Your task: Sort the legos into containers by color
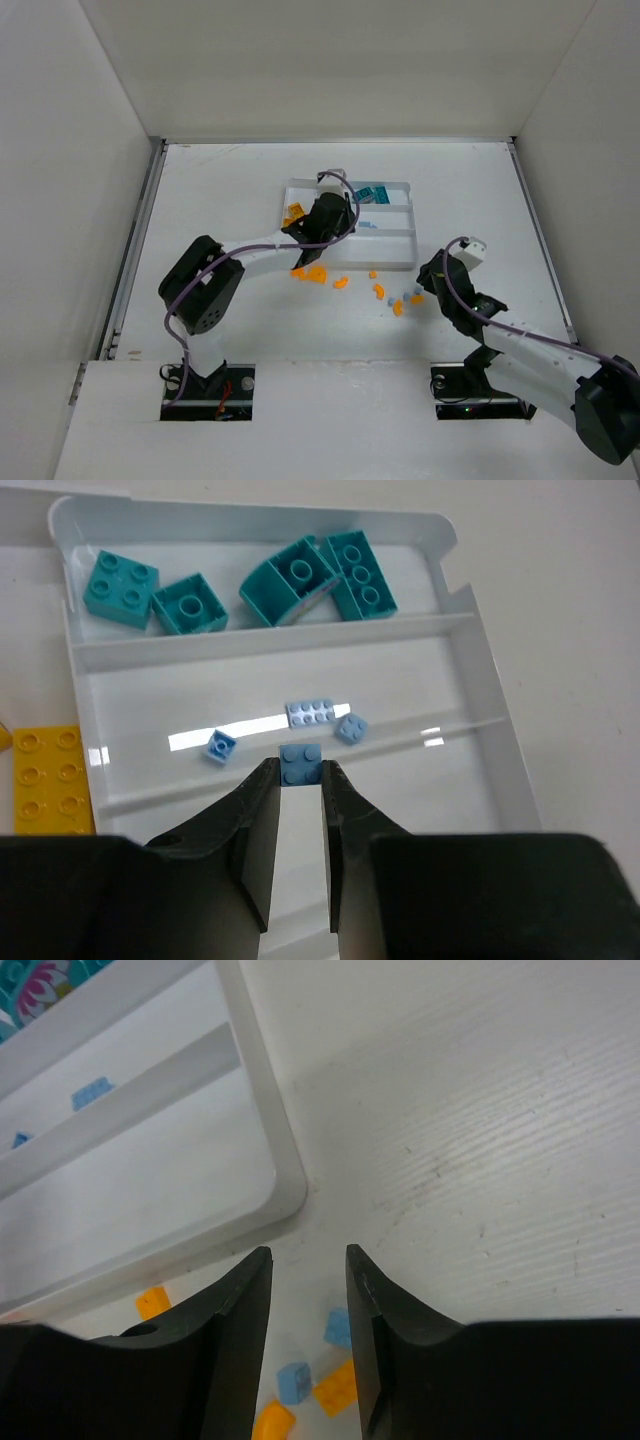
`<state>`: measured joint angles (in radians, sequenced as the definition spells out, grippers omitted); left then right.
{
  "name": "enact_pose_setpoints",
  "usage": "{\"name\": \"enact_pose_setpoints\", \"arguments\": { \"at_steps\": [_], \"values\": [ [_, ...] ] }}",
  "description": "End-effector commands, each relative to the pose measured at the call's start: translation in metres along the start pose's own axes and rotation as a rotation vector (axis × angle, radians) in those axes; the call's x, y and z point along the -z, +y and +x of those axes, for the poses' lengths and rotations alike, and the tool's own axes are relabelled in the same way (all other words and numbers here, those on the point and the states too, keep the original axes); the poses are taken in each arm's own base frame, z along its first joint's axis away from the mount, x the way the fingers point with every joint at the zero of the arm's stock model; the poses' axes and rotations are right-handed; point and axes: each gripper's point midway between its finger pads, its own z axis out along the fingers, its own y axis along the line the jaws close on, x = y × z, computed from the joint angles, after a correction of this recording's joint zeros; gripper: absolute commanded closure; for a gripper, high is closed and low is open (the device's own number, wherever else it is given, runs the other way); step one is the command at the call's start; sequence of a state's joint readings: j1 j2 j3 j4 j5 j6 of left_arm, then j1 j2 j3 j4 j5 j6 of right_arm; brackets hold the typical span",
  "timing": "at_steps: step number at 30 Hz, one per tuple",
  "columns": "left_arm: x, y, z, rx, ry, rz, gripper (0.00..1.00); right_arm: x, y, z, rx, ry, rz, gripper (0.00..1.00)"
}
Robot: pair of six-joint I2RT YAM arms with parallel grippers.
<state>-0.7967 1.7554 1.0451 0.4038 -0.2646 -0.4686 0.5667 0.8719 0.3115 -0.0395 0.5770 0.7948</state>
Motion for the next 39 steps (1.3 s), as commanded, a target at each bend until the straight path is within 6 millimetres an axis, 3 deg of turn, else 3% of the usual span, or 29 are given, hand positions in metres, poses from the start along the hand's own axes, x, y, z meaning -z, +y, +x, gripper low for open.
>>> {"name": "enact_pose_setpoints", "arguments": {
  "at_steps": [1, 12, 19, 24, 31, 35, 39],
  "values": [
    [-0.021, -0.004, -0.029, 0.037, -0.043, 0.024, 0.83, 0.002, 0.003, 0.001, 0.002, 0.012, 0.018, 0.58],
    [-0.058, 0.038, -0.025, 0.070, -0.015, -0.069, 0.81, 0.016, 0.032, 0.037, 0.112, 0.129, -0.033, 0.52],
    [-0.065, 0.049, -0.017, 0.077, 0.002, -0.093, 0.78, 0.015, 0.013, 0.036, 0.137, 0.113, 0.060, 0.51],
    [-0.061, 0.048, -0.011, 0.071, 0.009, -0.096, 0.68, 0.010, 0.006, 0.035, 0.155, 0.116, 0.117, 0.52],
    [-0.037, 0.041, -0.012, 0.071, -0.015, -0.091, 0.59, 0.004, 0.003, 0.033, 0.154, 0.137, 0.157, 0.52],
    [-0.009, 0.023, -0.009, 0.049, -0.038, -0.048, 0.60, 0.003, 0.000, 0.036, 0.144, 0.175, 0.161, 0.55],
    [0.022, 0.010, 0.010, 0.035, -0.028, 0.004, 0.60, 0.009, 0.005, 0.038, 0.081, 0.187, 0.130, 0.62]
  ]
}}
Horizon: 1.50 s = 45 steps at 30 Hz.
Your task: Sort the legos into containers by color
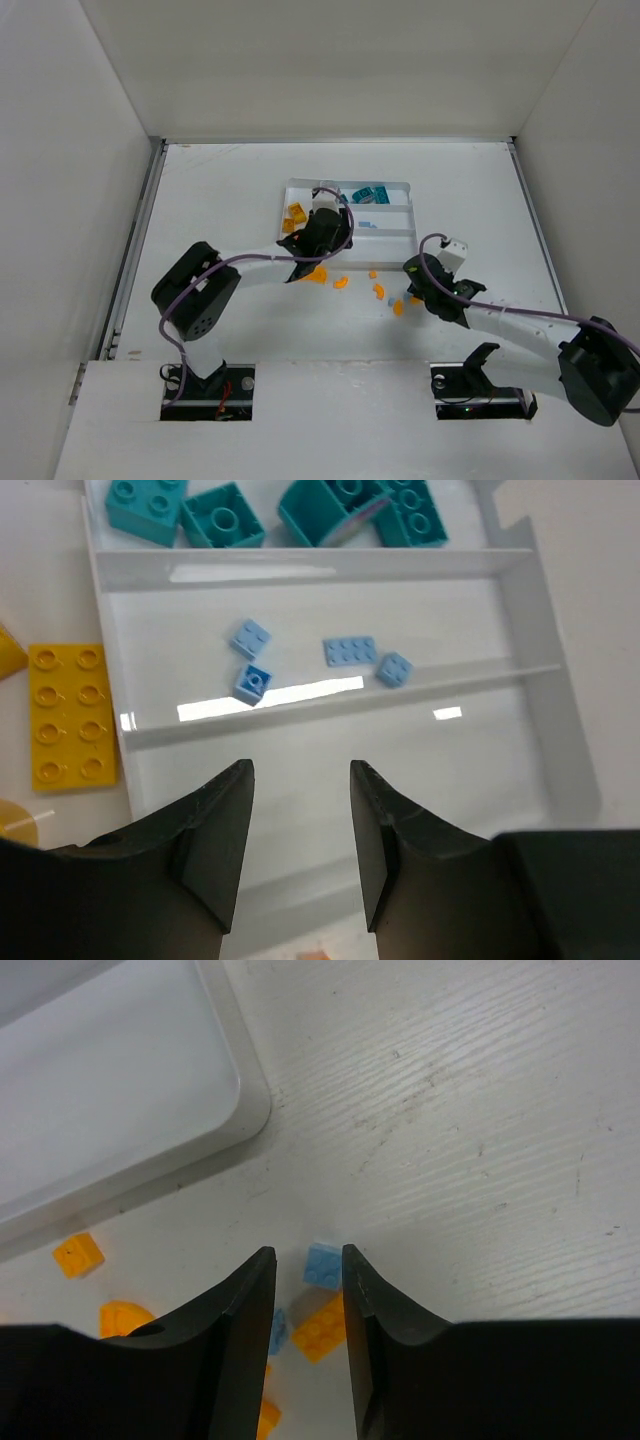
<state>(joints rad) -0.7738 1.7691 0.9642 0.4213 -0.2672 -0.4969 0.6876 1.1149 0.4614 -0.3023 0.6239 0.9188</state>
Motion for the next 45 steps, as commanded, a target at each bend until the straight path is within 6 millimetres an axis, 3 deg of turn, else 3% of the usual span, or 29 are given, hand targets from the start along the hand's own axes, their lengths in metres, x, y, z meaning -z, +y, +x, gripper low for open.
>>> {"name": "enact_pose_setpoints", "arguments": {
  "at_steps": [1, 6, 11, 13, 16, 21, 25, 30, 34, 40, 45],
  "values": [
    [0.034, -0.022, -0.013, 0.021, -0.076, 0.079, 0.60, 0.008, 0.010, -0.007, -0.085, 0.005, -0.039, 0.63],
    [0.075, -0.030, 0.009, 0.013, -0.066, 0.154, 0.60, 0.006, 0.004, -0.002, -0.130, 0.019, 0.011, 0.60],
    [0.111, -0.035, 0.018, 0.021, -0.085, 0.229, 0.60, 0.003, -0.002, 0.000, -0.179, 0.019, 0.094, 0.63],
    [0.125, -0.037, 0.020, 0.024, -0.096, 0.260, 0.60, 0.002, -0.002, 0.000, -0.234, 0.014, 0.108, 0.65],
    [0.143, -0.036, 0.019, 0.022, -0.118, 0.297, 0.60, 0.002, -0.001, -0.002, -0.321, 0.010, 0.113, 0.61],
    [0.165, -0.027, 0.013, 0.048, -0.158, 0.332, 0.60, -0.003, 0.009, 0.003, -0.354, 0.039, 0.140, 0.62],
    [0.175, -0.017, 0.008, 0.067, -0.187, 0.339, 0.60, -0.007, 0.010, 0.001, -0.344, 0.041, 0.202, 0.61],
    [0.181, -0.014, 0.003, 0.075, -0.205, 0.347, 0.60, -0.008, 0.011, -0.001, -0.315, 0.030, 0.233, 0.68],
    [0.178, -0.013, 0.007, 0.068, -0.195, 0.339, 0.60, -0.004, 0.034, 0.003, -0.299, 0.044, 0.158, 0.70],
    [0.171, -0.012, 0.014, 0.054, -0.172, 0.324, 0.60, -0.007, 0.048, 0.009, -0.272, 0.053, 0.121, 0.61],
    [0.168, -0.012, 0.018, 0.045, -0.164, 0.317, 0.60, -0.007, 0.048, 0.007, -0.261, 0.041, 0.115, 0.61]
  ]
}}
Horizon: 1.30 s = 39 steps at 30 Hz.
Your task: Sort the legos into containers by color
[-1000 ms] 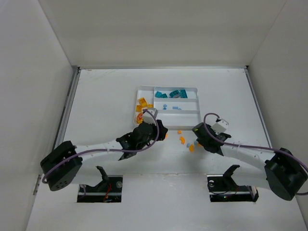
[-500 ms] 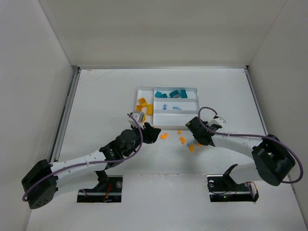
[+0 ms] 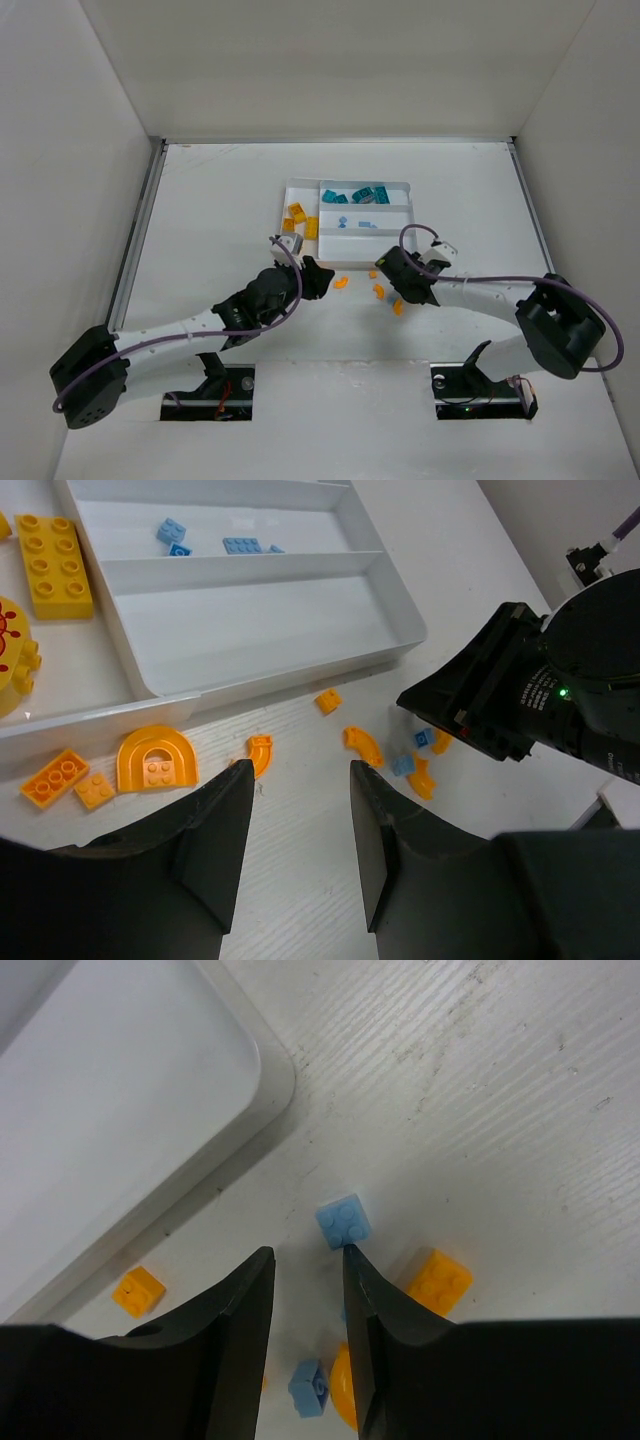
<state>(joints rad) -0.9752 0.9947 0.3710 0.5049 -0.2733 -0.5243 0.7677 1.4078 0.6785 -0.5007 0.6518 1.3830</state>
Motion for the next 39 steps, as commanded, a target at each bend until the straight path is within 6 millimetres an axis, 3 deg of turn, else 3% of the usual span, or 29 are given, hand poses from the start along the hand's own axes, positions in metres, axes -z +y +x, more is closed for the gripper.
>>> {"name": "enact_pose_setpoints", "arguments": {
  "at_steps": [1, 6, 10, 15, 19, 23, 30, 39],
  "values": [
    [-0.002, -0.005, -0.007, 0.007, -0.034, 0.017, 0.60, 0.005, 0.018, -0.008, -0.024, -0.029, -0.049, 0.61],
    [-0.004, -0.008, -0.003, 0.009, -0.023, 0.024, 0.60, 0.001, 0.026, -0.004, -0.026, -0.021, -0.055, 0.70],
    [-0.003, -0.009, -0.003, 0.008, -0.023, 0.027, 0.60, 0.017, 0.048, -0.012, 0.019, -0.087, -0.106, 0.72],
    [-0.004, -0.009, -0.002, 0.010, -0.019, 0.027, 0.60, 0.035, 0.030, -0.039, 0.018, -0.156, -0.061, 0.63],
    [-0.005, -0.011, -0.001, 0.014, -0.016, 0.034, 0.60, 0.028, 0.004, -0.029, -0.086, -0.143, -0.011, 0.55],
    [-0.003, -0.013, -0.001, 0.022, -0.018, 0.045, 0.60, 0.024, -0.006, -0.018, -0.261, -0.147, -0.004, 0.47],
    [0.000, -0.020, -0.001, 0.034, -0.025, 0.073, 0.60, 0.019, -0.016, -0.025, -0.325, -0.218, 0.113, 0.47],
    [0.004, -0.027, -0.001, 0.034, -0.025, 0.095, 0.60, 0.008, -0.008, -0.022, -0.271, -0.255, 0.175, 0.52]
  ]
}}
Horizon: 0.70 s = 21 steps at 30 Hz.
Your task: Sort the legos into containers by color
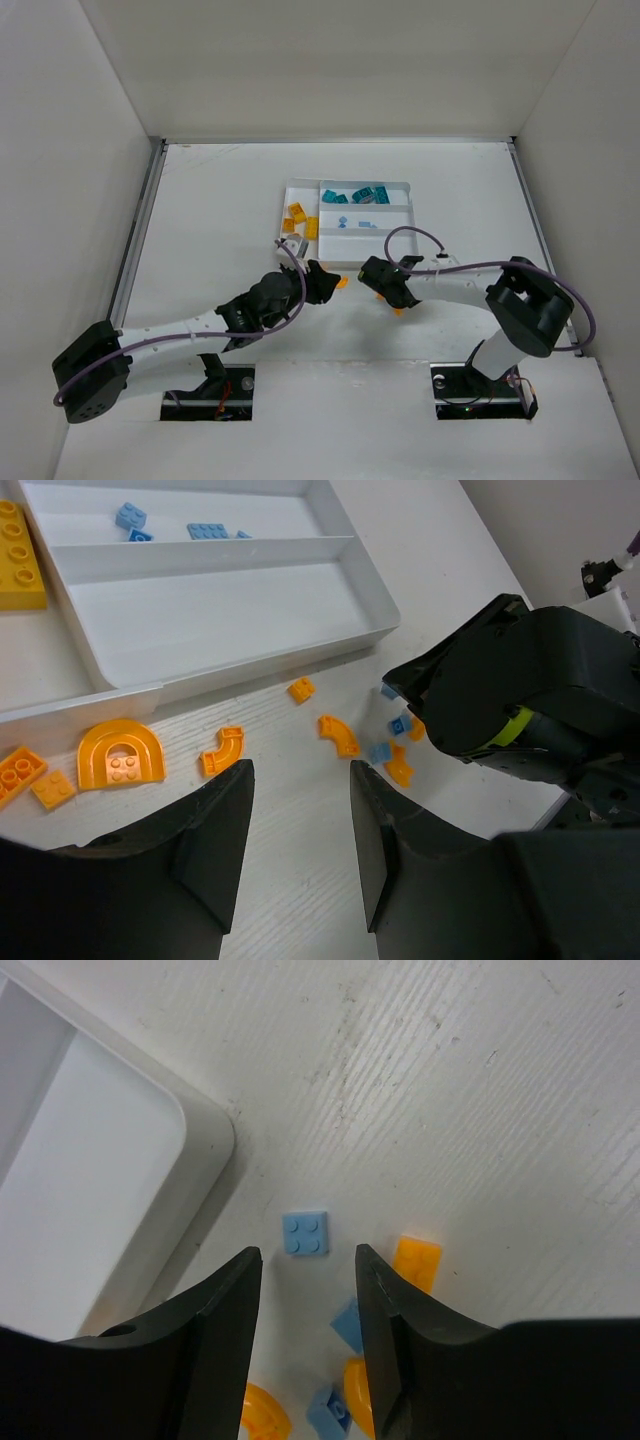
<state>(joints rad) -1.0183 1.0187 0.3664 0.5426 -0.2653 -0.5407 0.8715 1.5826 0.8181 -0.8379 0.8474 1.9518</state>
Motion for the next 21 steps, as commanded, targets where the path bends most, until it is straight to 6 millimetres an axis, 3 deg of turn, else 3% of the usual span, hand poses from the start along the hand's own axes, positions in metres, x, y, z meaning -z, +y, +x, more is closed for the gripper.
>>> {"name": "enact_pose_setpoints", "arguments": {
  "at_steps": [1, 12, 21],
  "values": [
    [0.003, -0.013, -0.009, 0.022, -0.040, 0.049, 0.60, 0.002, 0.006, -0.015, -0.039, -0.052, -0.006, 0.54],
    [0.005, -0.012, -0.015, 0.022, -0.063, 0.048, 0.60, 0.000, 0.018, -0.015, -0.004, -0.067, 0.015, 0.65],
    [0.009, -0.010, -0.022, 0.026, -0.082, 0.050, 0.60, -0.012, 0.023, 0.010, 0.001, -0.041, 0.037, 0.68]
  ]
}}
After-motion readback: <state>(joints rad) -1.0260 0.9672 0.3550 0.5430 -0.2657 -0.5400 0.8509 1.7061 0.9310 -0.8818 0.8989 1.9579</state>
